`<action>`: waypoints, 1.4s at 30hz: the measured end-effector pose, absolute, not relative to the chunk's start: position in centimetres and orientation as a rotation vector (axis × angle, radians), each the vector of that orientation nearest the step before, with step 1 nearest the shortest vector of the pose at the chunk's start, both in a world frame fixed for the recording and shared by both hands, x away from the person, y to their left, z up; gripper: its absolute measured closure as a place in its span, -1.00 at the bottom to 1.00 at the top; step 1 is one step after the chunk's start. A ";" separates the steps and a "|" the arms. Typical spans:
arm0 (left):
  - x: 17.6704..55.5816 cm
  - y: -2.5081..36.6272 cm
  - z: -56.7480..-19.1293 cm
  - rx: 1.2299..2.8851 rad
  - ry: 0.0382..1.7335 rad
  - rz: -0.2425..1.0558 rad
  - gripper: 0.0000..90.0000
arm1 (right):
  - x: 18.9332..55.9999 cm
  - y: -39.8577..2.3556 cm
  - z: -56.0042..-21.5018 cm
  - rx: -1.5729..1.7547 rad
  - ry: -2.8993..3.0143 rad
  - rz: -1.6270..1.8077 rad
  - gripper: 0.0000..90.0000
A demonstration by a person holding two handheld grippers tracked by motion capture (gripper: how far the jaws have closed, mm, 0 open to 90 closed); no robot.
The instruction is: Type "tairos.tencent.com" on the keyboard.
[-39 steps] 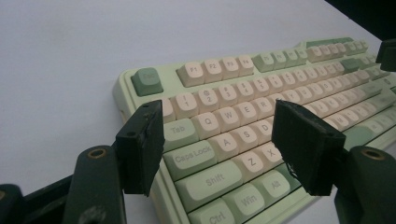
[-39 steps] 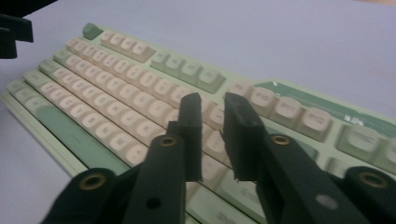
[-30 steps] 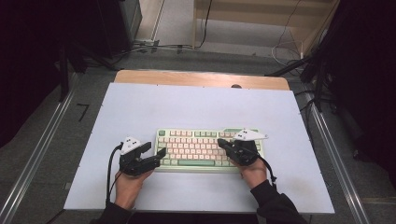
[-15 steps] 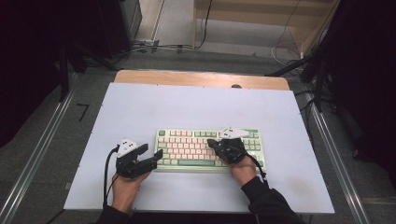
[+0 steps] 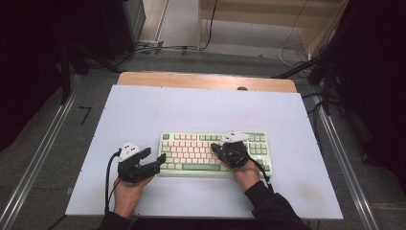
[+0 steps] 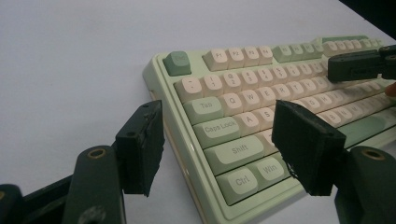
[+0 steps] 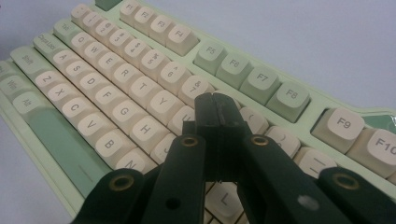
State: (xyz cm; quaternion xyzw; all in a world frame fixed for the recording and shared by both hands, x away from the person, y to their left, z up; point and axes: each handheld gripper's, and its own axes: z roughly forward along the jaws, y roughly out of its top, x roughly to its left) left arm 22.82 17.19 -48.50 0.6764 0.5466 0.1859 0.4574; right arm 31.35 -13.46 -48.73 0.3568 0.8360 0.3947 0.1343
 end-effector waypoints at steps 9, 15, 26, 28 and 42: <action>23.0 17.0 -48.7 1.680 1.339 0.468 -0.23 | 31.4 -13.5 -48.7 1.034 2.419 1.140 0.95; 22.9 16.6 -48.7 1.691 1.325 0.489 -0.23 | 31.4 -13.5 -48.8 1.036 2.422 1.141 0.95; 23.1 16.7 -48.6 1.694 1.313 0.491 -0.23 | 31.2 -13.7 -48.2 1.054 2.419 1.189 0.93; 23.3 16.7 -48.6 1.690 1.316 0.484 -0.23 | 31.1 -14.0 -47.9 1.050 2.398 1.228 0.77; 24.4 15.4 -48.7 1.722 1.275 0.443 -0.22 | 30.7 -16.9 -47.3 1.169 2.288 1.290 -0.18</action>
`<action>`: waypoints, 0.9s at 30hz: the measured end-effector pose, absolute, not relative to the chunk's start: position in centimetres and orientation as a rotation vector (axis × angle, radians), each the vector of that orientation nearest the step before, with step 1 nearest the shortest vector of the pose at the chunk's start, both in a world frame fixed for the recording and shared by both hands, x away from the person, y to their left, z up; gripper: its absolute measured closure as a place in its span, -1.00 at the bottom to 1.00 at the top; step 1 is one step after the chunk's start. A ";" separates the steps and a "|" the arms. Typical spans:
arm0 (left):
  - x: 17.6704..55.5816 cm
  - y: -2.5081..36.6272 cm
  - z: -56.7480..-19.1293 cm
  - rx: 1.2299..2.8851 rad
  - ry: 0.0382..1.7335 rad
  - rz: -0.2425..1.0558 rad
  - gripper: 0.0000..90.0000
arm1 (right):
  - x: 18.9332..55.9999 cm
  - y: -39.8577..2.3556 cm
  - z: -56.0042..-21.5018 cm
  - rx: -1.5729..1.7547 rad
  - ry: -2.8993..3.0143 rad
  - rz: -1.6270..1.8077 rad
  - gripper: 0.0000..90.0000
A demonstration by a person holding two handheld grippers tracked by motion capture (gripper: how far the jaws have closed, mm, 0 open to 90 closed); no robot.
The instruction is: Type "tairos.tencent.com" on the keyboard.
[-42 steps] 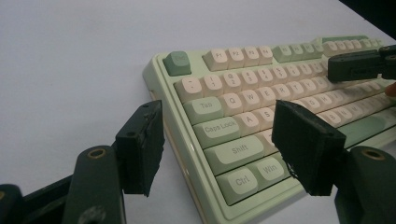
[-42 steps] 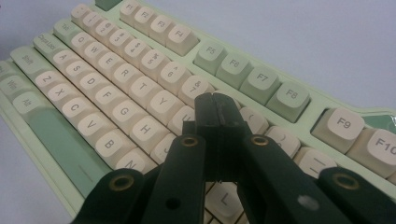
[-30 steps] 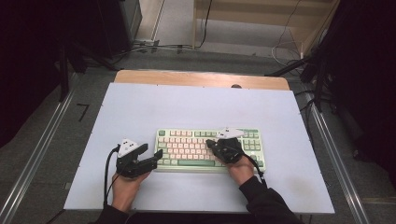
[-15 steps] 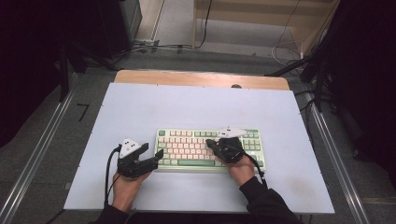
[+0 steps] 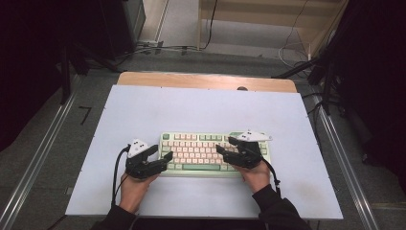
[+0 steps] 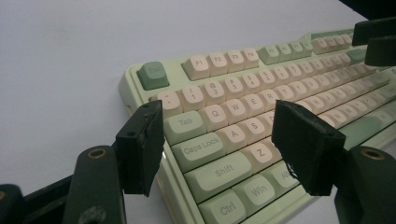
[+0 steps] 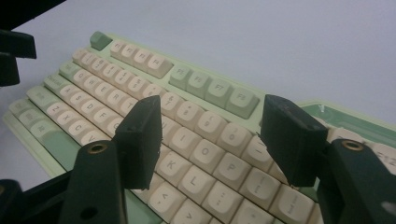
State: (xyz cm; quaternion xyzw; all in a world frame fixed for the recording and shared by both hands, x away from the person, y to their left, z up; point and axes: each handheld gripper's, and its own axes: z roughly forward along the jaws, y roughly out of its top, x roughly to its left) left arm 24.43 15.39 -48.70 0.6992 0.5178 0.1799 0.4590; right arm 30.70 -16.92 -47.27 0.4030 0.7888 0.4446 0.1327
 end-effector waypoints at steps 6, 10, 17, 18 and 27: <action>24.9 14.6 -48.8 1.742 1.254 0.443 -0.11 | 30.4 -18.4 -47.1 1.213 2.246 1.304 -0.19; 25.5 14.0 -48.7 1.747 1.222 0.424 0.21 | 30.0 -19.2 -47.1 1.228 2.227 1.294 -0.19; 26.9 12.6 -48.3 1.783 1.165 0.401 0.90 | 29.3 -21.0 -47.3 1.297 2.179 1.269 -0.19; 27.1 12.4 -48.3 1.787 1.157 0.399 0.95 | 29.2 -21.3 -47.3 1.303 2.174 1.263 -0.19; 28.3 10.0 -48.7 1.855 1.116 0.355 1.00 | 28.2 -23.5 -47.3 1.366 2.114 1.253 -0.19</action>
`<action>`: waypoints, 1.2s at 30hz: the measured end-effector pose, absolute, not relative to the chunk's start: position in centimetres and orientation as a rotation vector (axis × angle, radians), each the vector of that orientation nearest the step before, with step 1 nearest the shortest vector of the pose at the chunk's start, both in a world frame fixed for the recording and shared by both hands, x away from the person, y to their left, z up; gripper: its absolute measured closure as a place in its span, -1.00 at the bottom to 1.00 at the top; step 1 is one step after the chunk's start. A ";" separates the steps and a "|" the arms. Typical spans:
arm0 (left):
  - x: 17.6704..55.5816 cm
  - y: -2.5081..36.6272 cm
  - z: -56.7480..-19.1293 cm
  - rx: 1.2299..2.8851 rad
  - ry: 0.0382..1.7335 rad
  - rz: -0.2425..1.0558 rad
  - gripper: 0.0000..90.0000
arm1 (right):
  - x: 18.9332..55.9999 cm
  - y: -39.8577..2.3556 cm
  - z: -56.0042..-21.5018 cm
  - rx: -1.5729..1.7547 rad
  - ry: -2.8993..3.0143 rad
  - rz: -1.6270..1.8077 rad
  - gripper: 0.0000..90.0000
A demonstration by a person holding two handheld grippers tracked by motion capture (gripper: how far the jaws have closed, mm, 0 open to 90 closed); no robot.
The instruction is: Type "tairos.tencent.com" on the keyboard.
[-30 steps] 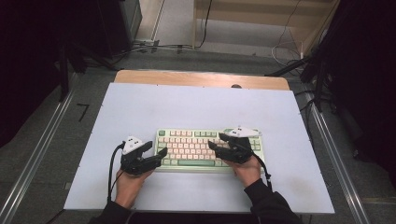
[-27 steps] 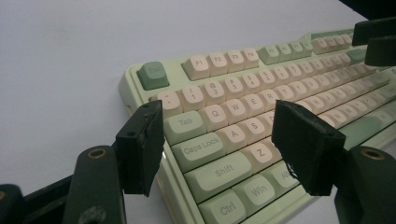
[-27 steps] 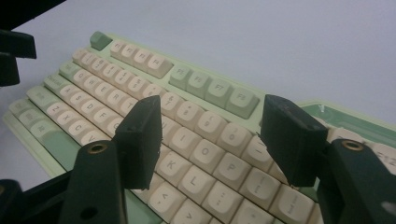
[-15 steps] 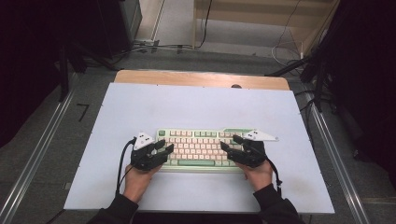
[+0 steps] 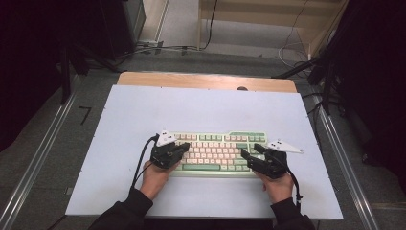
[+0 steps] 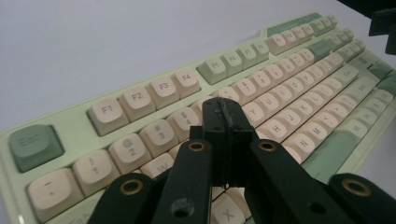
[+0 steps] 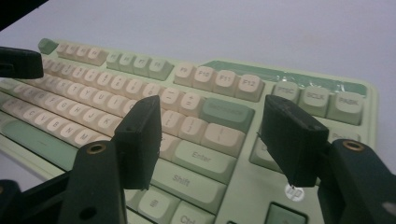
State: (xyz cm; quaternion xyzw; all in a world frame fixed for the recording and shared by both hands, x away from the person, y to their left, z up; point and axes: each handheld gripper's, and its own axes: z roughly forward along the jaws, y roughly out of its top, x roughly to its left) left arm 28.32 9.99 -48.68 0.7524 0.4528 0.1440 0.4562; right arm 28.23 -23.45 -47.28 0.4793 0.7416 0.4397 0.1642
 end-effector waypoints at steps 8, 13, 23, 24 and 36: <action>28.9 9.2 -49.0 1.887 1.118 0.349 1.00 | 27.6 -24.4 -47.3 1.395 2.088 1.241 -0.19; 29.1 9.0 -49.1 1.903 1.126 0.356 1.00 | 27.5 -24.7 -47.3 1.405 2.078 1.239 -0.19; 29.1 9.0 -49.2 1.912 1.139 0.366 1.00 | 27.5 -24.7 -47.2 1.404 2.076 1.246 -0.19; 29.1 9.0 -49.2 1.912 1.140 0.364 1.00 | 27.5 -24.7 -47.2 1.403 2.076 1.247 -0.19; 29.0 9.3 -48.8 1.883 1.134 0.338 1.00 | 27.5 -24.7 -47.3 1.408 2.077 1.237 -0.19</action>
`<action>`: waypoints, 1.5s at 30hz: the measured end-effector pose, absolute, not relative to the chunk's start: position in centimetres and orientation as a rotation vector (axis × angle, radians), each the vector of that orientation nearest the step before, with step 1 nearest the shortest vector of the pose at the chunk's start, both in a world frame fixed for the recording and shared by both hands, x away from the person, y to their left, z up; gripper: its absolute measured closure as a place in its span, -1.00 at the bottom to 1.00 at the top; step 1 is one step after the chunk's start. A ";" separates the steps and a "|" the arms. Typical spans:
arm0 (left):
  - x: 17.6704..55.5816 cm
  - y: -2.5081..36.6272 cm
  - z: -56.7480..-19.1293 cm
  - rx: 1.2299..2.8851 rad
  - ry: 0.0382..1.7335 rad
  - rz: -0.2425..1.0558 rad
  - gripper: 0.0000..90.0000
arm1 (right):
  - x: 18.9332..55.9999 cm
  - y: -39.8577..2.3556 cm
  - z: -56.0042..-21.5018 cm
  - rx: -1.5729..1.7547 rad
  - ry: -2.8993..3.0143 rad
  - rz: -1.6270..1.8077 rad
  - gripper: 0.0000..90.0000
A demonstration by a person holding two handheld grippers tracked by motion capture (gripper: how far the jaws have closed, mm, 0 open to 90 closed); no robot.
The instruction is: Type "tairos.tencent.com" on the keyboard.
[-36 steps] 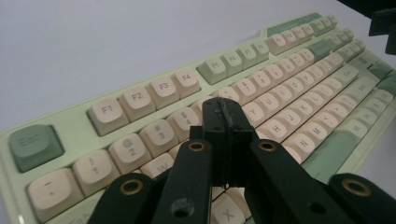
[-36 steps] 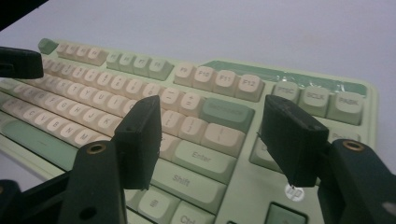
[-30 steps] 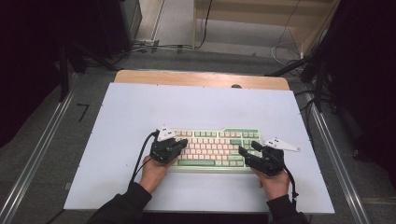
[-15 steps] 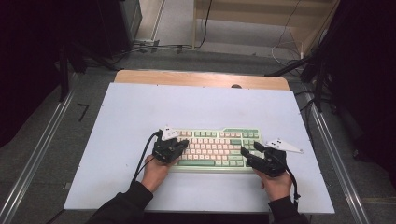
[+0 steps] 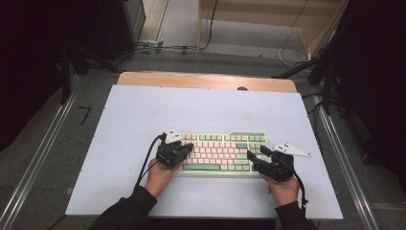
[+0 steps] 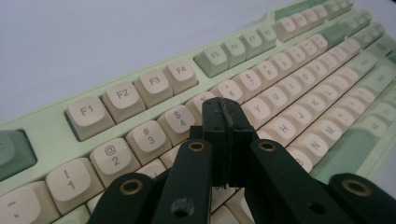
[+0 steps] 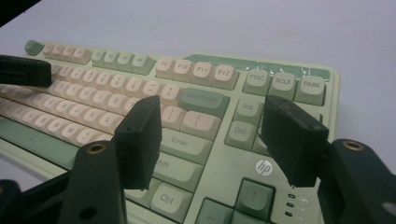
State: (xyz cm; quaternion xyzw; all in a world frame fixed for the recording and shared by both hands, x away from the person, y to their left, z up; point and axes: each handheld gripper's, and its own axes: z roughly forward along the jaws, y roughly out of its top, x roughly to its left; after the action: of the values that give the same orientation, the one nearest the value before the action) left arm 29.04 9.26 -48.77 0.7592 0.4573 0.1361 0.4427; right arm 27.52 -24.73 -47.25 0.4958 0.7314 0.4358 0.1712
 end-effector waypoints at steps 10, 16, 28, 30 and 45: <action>28.0 10.3 -47.5 1.821 1.105 0.383 0.30 | 27.9 -24.6 -47.3 1.398 2.083 1.245 -0.18; 27.2 11.4 -47.6 1.817 1.147 0.433 -0.10 | 28.6 -23.5 -47.3 1.364 2.123 1.253 -0.17; 25.1 14.7 -48.0 1.774 1.253 0.479 -0.20 | 30.2 -20.1 -47.5 1.260 2.221 1.260 0.18; 24.9 15.0 -48.2 1.764 1.272 0.474 -0.25 | 30.3 -19.6 -47.5 1.240 2.243 1.263 0.37; 23.9 16.0 -48.4 1.736 1.309 0.485 -0.28 | 30.9 -17.1 -48.1 1.146 2.349 1.238 0.94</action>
State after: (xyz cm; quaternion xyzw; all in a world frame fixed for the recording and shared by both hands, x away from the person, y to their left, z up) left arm 23.89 16.00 -48.43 0.6992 0.5273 0.1954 0.4415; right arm 30.90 -17.10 -48.15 0.3932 0.8059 0.4247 0.1246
